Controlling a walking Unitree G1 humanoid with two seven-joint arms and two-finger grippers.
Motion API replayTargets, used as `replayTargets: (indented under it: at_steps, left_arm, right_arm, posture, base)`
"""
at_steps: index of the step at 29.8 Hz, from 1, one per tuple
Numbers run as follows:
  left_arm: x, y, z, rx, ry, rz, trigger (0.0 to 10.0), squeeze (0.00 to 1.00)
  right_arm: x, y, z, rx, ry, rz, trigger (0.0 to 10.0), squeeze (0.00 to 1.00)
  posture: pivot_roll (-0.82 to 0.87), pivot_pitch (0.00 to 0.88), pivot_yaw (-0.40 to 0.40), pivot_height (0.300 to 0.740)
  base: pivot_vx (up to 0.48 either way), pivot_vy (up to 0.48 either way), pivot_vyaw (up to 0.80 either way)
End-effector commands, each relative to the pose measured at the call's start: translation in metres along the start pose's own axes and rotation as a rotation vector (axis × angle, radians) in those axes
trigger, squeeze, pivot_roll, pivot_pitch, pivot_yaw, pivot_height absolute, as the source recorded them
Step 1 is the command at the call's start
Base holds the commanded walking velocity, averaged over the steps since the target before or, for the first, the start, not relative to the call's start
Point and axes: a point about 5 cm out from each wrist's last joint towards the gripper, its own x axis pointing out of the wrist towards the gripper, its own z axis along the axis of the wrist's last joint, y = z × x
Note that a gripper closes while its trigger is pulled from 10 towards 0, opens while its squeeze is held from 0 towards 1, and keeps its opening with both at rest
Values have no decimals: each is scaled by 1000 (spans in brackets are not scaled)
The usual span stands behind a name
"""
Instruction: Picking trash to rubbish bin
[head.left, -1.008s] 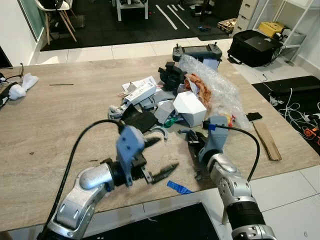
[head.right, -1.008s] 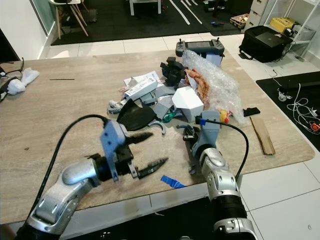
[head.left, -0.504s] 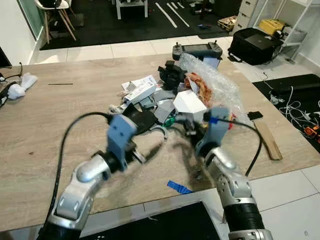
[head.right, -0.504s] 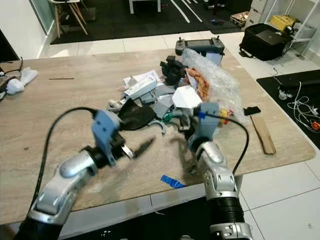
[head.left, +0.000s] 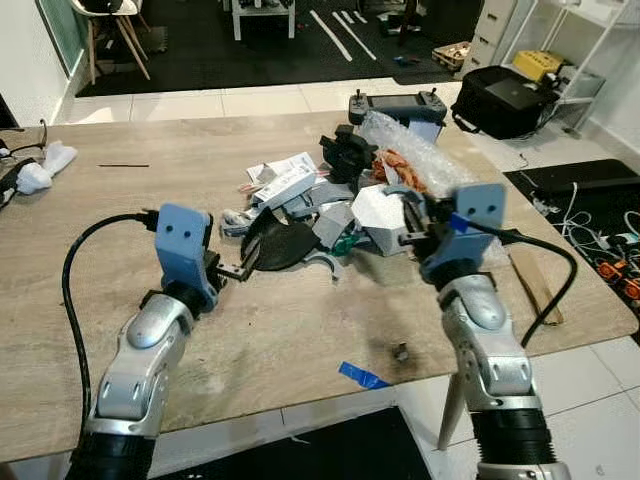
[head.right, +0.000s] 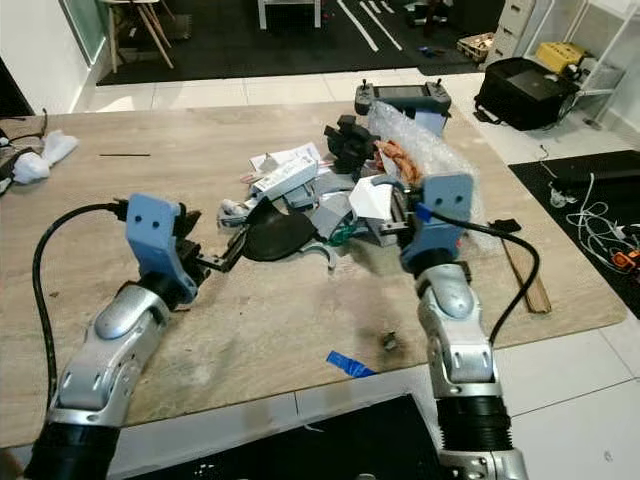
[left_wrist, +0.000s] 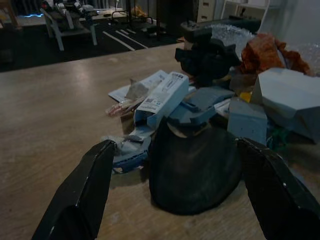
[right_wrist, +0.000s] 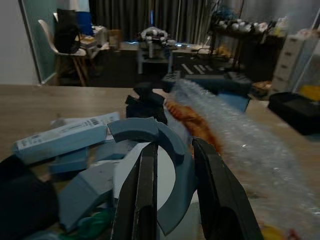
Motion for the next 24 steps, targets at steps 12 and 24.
replayTargets:
  at_steps: [12, 24]
  left_arm:
    - [4, -3, -2, 35, 16, -33, 10000, 0]
    - [4, -6, -1, 51, 23, -86, 10000, 0]
  right_arm:
    - [-6, -6, -1, -45, 32, -22, 10000, 0]
    - [-2, -11, 4, -55, 25, -23, 10000, 0]
  posture:
    - [-100, 124, -25, 740]
    - [-100, 111, -9, 740]
  base:
    - [0, 0, 0]
    - [0, 0, 0]
